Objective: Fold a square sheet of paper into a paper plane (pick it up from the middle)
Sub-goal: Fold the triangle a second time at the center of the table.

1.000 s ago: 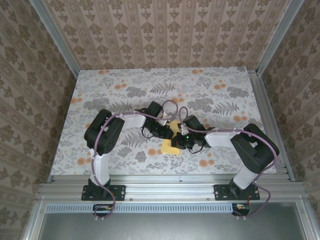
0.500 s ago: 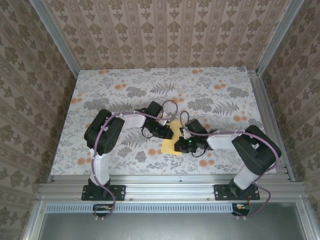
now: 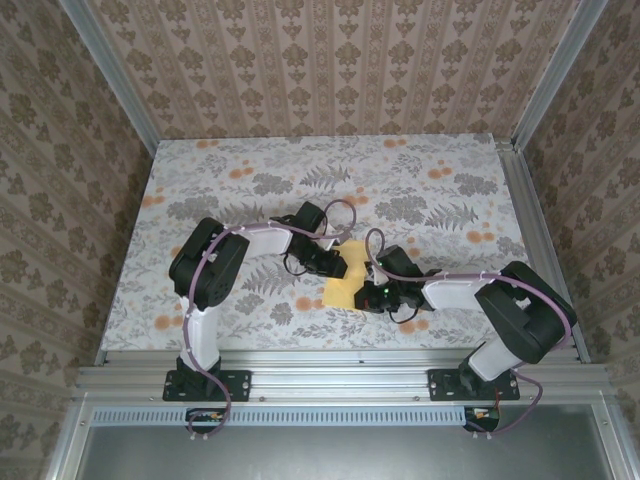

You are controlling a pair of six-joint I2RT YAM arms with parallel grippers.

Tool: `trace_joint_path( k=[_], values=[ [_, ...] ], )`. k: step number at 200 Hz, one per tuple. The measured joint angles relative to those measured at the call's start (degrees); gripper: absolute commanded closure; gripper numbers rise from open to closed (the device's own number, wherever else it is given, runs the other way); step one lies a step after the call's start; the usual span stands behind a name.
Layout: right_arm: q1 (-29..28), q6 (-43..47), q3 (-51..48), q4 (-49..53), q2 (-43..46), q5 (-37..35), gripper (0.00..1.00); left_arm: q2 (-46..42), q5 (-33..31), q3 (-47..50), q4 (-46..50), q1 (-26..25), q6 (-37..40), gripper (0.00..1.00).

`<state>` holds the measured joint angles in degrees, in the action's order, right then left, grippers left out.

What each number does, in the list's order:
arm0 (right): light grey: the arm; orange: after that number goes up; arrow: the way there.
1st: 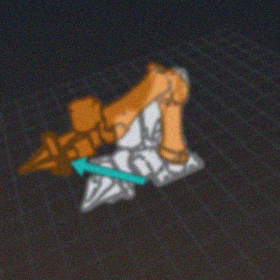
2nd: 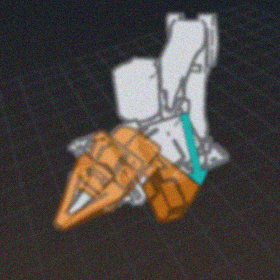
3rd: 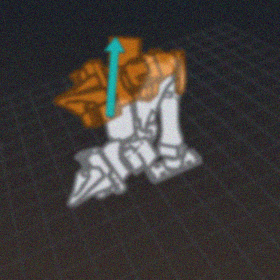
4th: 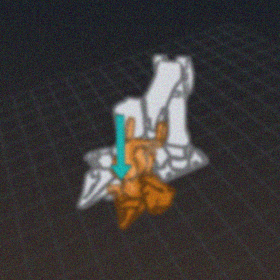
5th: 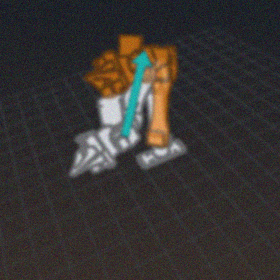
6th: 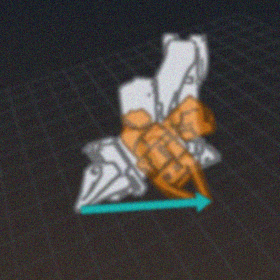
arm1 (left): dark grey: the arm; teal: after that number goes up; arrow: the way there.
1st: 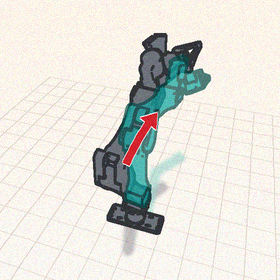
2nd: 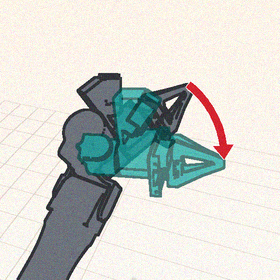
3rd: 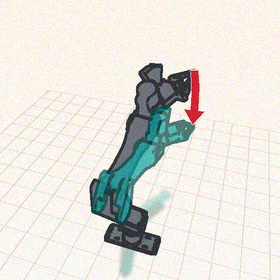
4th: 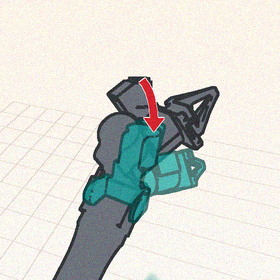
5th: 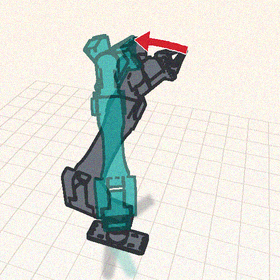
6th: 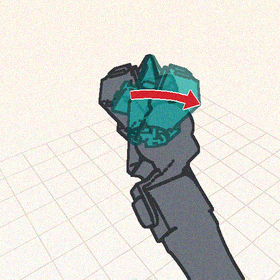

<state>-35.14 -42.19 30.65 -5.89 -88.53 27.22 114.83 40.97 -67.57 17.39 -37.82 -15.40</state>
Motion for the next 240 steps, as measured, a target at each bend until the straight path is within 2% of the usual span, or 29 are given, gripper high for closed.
trace_joint_path(
  k=[74, 116, 161, 202, 240],
  values=[
    [0.0, 0.0, 0.0, 0.0, 0.0, 0.0, 1.0, -0.3, -5.0, -6.3, 2.3, 2.3, -0.8, 0.77],
    [0.0, 0.0, 0.1, 0.2, 0.0, 0.1, 1.0, -4.5, -6.3, -7.8, 4.4, 2.0, -1.3, 0.76],
    [-0.1, 0.1, 0.7, 1.5, 0.0, 0.2, 1.0, -11.8, -5.9, 3.5, -0.6, -2.3, -7.1, 0.76],
    [-0.2, 0.0, 0.9, 2.0, 0.0, 0.2, 1.0, -12.6, -6.1, 13.4, -9.2, -5.4, -15.2, 0.77],
    [-0.2, 0.0, 1.2, 2.4, -0.1, 0.2, 1.0, -12.2, -6.3, 17.5, -18.0, -6.8, -22.0, 0.77]
  ],
)
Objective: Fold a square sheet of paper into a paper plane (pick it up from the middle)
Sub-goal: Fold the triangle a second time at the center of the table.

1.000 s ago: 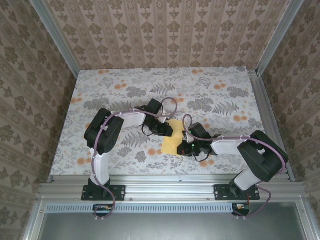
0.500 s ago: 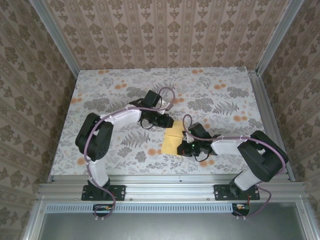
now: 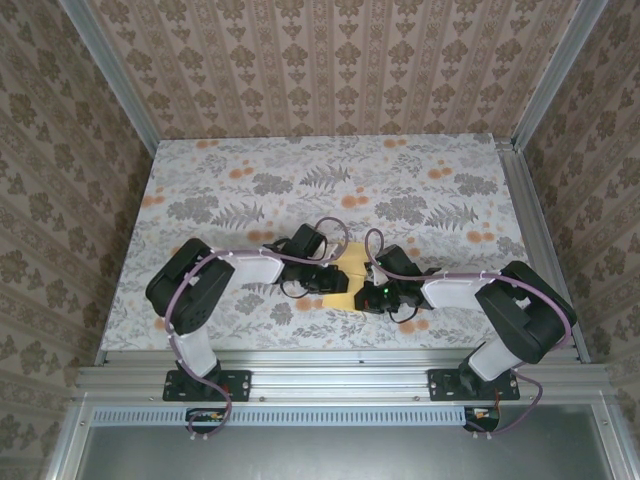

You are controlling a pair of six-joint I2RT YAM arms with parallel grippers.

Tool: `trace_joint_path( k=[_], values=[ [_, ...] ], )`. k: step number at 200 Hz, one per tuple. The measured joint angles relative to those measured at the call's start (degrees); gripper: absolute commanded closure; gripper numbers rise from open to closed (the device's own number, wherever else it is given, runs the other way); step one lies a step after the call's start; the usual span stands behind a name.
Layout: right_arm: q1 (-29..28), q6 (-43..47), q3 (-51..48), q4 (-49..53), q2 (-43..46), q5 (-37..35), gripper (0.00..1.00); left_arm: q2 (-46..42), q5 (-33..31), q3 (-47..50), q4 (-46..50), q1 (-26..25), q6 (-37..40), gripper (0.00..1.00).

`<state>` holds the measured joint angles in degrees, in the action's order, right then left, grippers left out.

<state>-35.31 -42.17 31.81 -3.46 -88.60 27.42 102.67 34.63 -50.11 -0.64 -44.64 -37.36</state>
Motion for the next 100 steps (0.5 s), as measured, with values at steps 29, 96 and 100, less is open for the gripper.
trace_joint_path(
  k=[29, 96, 100],
  values=[
    [0.0, 0.0, 0.3, 0.8, 0.0, 0.0, 1.0, 1.5, 0.0, 0.0, -3.8, -0.3, -1.7, 0.77],
    [0.0, 0.2, 0.9, 2.1, -0.3, -0.1, 1.0, 3.1, -1.2, -1.9, -1.7, 0.0, -0.6, 0.79],
    [0.0, 0.3, 1.0, 2.2, -0.3, -0.1, 1.0, 3.1, -1.2, -2.1, -1.5, 0.0, -0.4, 0.79]
  ],
)
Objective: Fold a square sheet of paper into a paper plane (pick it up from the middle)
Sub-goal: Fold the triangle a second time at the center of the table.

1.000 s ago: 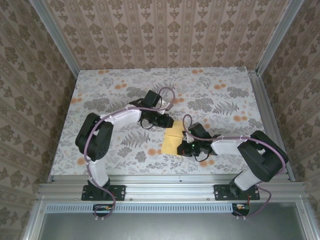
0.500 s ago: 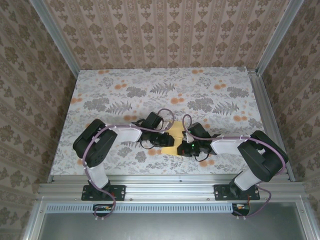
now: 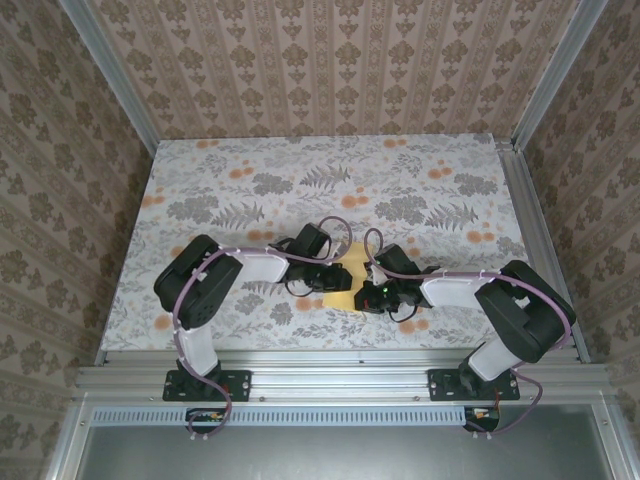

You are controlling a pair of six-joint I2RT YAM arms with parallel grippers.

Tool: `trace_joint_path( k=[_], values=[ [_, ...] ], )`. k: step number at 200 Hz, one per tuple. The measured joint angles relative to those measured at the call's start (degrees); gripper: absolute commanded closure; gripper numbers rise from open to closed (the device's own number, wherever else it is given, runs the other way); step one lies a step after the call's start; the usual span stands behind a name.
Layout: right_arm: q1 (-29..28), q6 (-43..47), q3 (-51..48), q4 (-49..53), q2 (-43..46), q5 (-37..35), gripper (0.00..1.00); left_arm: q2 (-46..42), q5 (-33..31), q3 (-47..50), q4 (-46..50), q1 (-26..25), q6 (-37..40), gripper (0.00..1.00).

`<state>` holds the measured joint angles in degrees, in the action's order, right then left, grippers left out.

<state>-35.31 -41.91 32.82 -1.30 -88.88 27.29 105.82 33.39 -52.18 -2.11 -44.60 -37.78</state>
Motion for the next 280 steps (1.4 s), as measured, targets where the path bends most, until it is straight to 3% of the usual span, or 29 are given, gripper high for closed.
trace_joint_path(
  k=[73, 213, 280],
  values=[
    [0.0, 1.0, 0.2, 0.3, -0.1, -0.1, 1.0, 2.6, -3.9, -6.7, 7.4, 3.8, 5.9, 0.8],
    [0.0, 1.2, 0.6, 0.9, -0.1, -0.1, 1.0, 5.0, -4.0, -12.6, 16.1, 7.2, 14.1, 0.8],
    [-0.1, 1.2, 4.3, 7.2, 1.8, -0.1, 0.96, 2.6, -8.5, -14.4, 20.5, 8.7, 16.7, 0.72]
  ],
)
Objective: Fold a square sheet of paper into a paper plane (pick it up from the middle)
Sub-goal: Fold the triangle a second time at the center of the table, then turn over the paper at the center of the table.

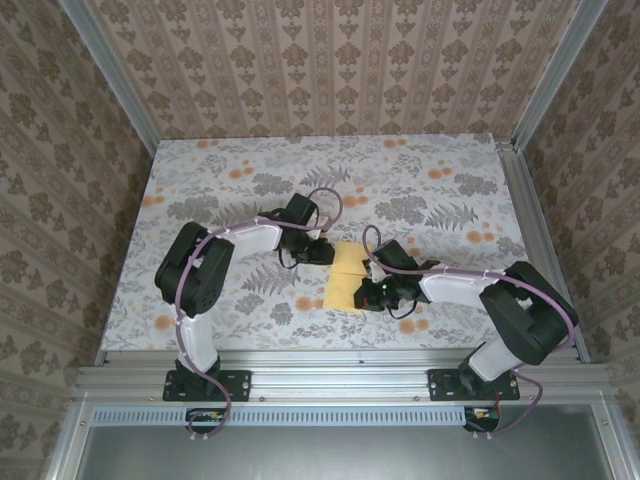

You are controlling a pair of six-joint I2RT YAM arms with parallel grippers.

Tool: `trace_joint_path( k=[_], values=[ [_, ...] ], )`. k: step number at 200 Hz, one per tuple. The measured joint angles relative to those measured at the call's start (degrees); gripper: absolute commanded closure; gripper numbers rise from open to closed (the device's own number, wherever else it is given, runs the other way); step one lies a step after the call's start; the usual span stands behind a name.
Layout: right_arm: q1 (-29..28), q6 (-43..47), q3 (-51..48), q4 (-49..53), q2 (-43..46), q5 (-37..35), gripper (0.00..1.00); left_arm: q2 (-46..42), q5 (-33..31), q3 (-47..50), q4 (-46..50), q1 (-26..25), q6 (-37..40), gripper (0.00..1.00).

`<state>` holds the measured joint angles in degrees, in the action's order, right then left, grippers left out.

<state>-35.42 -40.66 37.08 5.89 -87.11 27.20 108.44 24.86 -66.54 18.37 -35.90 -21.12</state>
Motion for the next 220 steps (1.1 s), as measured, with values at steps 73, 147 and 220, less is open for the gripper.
trace_joint_path(
  k=[73, 147, 220],
  values=[
    [0.5, 3.0, 5.1, 7.1, 6.8, -4.1, 0.71, -13.0, -0.5, 3.8, 2.5, -0.1, 0.2, 0.44],
    [6.9, 5.1, 3.2, 5.4, 7.5, -3.4, 0.62, -17.5, 4.2, 14.4, -1.6, -0.1, -3.7, 0.19],
    [7.5, 6.0, 3.2, -0.6, -2.4, 0.5, 0.63, -20.1, 7.1, 15.6, -5.1, -0.1, -5.3, 0.18]
  ],
)
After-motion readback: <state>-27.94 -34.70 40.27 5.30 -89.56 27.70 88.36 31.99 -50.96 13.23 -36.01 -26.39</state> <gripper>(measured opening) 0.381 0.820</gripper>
